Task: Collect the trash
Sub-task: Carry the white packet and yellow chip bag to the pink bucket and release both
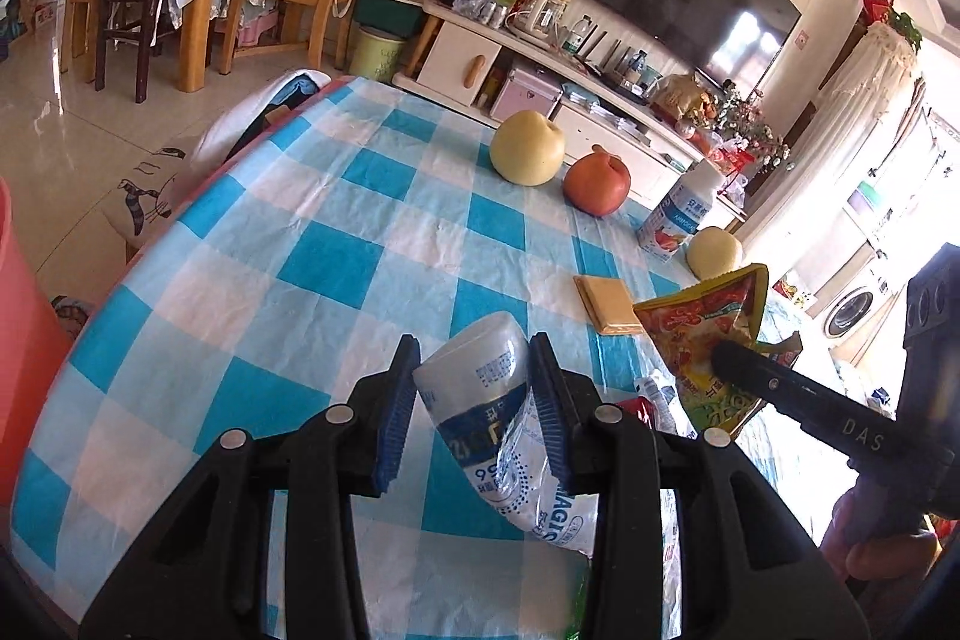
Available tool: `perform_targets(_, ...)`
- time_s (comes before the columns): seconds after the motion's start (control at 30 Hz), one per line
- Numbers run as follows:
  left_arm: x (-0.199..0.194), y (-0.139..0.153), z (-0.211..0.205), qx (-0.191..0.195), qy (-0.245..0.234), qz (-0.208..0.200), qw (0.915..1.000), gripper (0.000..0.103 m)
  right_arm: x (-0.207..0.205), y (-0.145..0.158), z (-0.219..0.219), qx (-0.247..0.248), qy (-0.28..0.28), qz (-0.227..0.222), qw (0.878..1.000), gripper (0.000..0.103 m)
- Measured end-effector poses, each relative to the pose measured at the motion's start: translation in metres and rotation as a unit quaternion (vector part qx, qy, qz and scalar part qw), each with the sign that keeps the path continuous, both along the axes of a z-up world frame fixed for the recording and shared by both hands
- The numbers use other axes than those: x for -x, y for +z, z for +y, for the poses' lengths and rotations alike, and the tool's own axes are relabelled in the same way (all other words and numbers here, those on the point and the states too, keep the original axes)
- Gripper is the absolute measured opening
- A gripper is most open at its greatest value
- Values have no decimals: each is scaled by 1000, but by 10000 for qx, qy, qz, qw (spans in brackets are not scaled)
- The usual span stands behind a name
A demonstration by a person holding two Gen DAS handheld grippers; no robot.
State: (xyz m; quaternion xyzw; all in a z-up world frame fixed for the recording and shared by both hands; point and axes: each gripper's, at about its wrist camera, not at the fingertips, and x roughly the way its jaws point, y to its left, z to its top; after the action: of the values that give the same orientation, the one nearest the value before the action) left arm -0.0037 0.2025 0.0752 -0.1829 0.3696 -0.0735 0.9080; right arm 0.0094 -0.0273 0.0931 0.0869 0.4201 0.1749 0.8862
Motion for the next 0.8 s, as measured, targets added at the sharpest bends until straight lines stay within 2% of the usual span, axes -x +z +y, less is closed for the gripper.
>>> perform_targets(0.33, 28, 11, 22, 112, 159, -160, 9997, 39, 37, 7, 9, -172, 45, -123, 9998, 25)
perform_targets(0.8, 60, 29, 90, 424, 926, -407, 9940, 39, 70, 19, 59, -136, 575, -252, 9979, 25)
